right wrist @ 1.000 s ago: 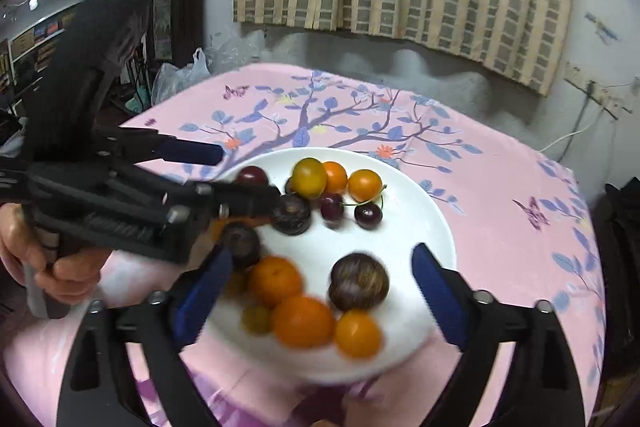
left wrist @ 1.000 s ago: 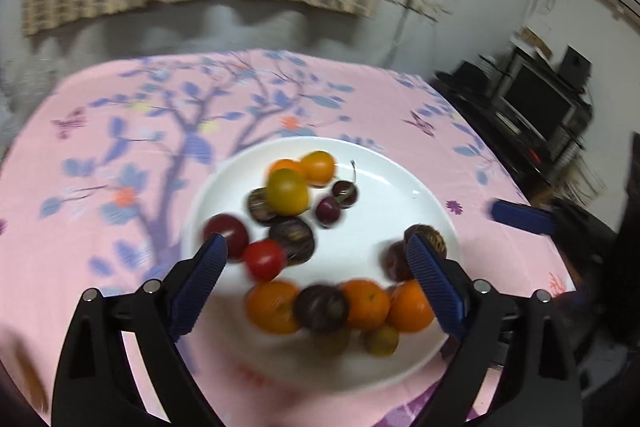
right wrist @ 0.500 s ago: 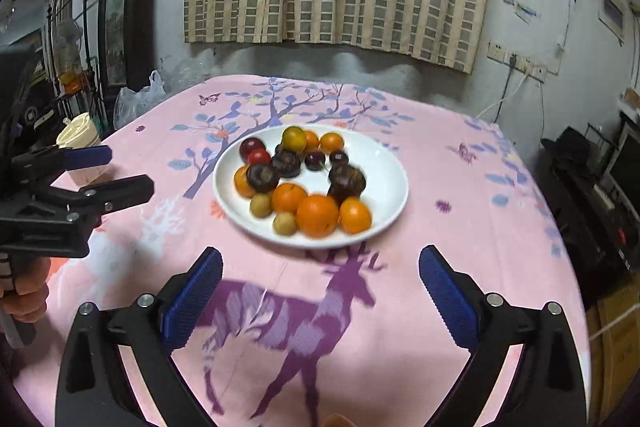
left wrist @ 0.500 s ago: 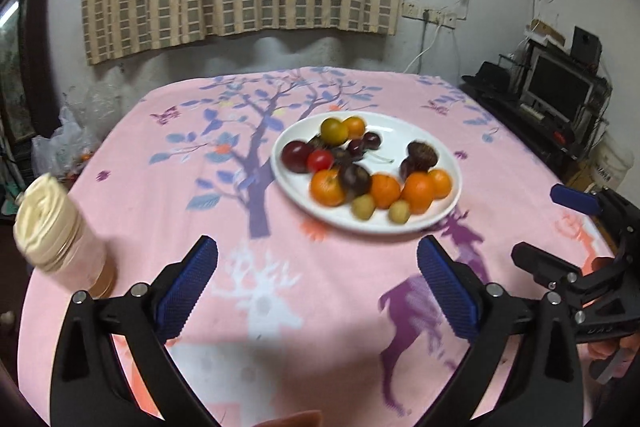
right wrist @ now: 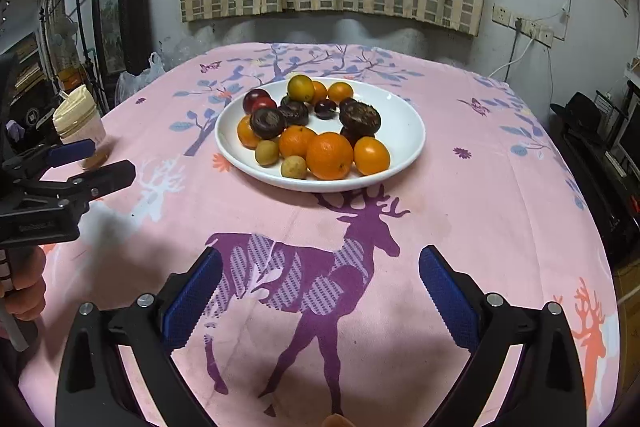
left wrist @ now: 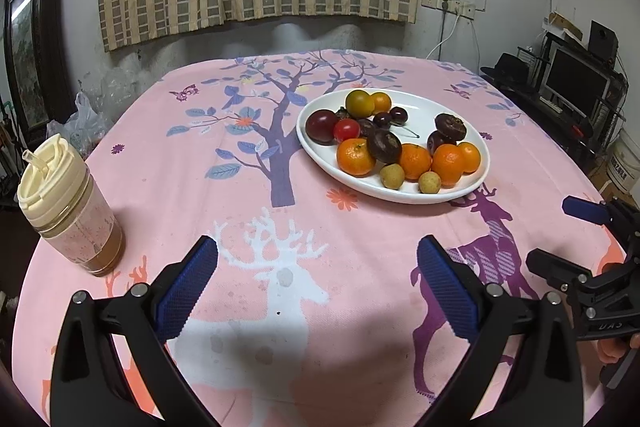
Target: Organize fruits
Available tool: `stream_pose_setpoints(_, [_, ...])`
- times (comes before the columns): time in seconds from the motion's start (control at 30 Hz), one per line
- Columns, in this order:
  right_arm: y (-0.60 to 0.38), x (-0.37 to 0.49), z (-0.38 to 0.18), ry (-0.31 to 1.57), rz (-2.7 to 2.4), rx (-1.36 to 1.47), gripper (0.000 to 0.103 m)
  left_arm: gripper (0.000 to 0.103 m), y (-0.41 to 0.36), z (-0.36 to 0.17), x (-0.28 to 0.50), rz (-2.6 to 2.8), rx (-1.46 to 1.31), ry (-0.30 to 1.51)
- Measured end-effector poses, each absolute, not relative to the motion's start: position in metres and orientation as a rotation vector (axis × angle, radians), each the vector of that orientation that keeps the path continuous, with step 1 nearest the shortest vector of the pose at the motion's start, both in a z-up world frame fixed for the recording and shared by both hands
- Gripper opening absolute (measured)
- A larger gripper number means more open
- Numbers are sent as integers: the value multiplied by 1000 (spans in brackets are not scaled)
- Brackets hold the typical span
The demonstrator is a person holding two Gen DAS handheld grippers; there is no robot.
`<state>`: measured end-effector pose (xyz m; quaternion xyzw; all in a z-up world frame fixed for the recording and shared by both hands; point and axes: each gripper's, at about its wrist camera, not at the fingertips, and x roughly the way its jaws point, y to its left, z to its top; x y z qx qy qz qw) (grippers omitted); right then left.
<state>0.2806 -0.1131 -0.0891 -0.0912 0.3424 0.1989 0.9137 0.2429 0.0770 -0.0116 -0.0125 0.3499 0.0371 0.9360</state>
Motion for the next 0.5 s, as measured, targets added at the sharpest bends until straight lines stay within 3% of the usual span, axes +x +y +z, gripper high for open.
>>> stream_pose_setpoints(0.5, [-112, 281, -91, 718, 403, -189, 99, 98, 66, -15, 241, 80, 28, 713])
